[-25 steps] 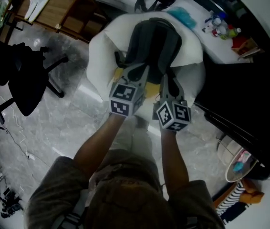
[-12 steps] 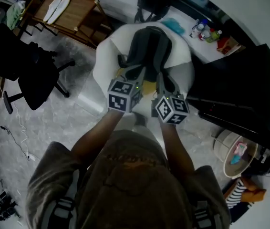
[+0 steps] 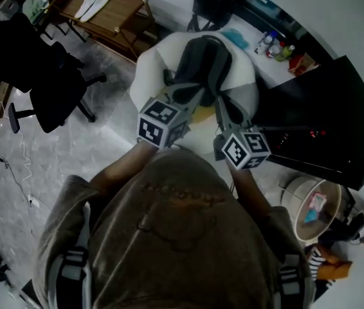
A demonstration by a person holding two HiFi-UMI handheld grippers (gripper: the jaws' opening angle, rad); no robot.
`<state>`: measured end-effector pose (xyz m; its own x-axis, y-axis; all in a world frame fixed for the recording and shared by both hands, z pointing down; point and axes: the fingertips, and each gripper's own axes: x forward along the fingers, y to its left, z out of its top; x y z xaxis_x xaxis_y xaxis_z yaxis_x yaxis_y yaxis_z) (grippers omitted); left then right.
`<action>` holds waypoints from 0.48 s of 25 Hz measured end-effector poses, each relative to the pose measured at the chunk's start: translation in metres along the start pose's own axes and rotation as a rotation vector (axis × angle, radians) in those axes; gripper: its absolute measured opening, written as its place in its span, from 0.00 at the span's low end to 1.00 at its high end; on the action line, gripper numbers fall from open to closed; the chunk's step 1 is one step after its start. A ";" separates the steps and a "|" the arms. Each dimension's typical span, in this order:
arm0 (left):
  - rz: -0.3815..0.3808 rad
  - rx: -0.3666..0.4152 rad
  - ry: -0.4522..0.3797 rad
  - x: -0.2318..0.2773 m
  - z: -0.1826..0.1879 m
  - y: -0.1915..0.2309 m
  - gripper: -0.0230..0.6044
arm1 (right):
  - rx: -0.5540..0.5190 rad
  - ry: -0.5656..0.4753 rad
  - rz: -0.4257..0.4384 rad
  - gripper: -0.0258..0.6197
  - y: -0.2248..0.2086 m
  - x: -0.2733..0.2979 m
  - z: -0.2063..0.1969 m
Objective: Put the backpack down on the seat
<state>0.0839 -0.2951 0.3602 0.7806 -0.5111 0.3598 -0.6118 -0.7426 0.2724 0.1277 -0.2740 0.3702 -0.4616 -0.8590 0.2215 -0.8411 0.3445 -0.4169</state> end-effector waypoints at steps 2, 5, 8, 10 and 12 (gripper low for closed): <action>-0.008 0.024 -0.021 -0.013 0.007 -0.006 0.04 | -0.031 -0.015 0.018 0.04 0.009 -0.009 0.008; -0.017 0.044 -0.055 -0.027 0.015 -0.015 0.04 | -0.073 -0.051 0.020 0.04 0.016 -0.024 0.021; -0.012 0.072 -0.102 -0.039 0.022 -0.020 0.04 | -0.100 -0.086 0.029 0.04 0.024 -0.036 0.032; -0.005 0.097 -0.129 -0.042 0.026 -0.023 0.04 | -0.122 -0.101 0.038 0.04 0.029 -0.040 0.036; -0.002 0.107 -0.141 -0.043 0.026 -0.026 0.04 | -0.137 -0.110 0.040 0.04 0.030 -0.042 0.038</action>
<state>0.0692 -0.2652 0.3149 0.7968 -0.5592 0.2290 -0.5988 -0.7817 0.1743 0.1330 -0.2419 0.3145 -0.4680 -0.8773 0.1066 -0.8568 0.4209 -0.2978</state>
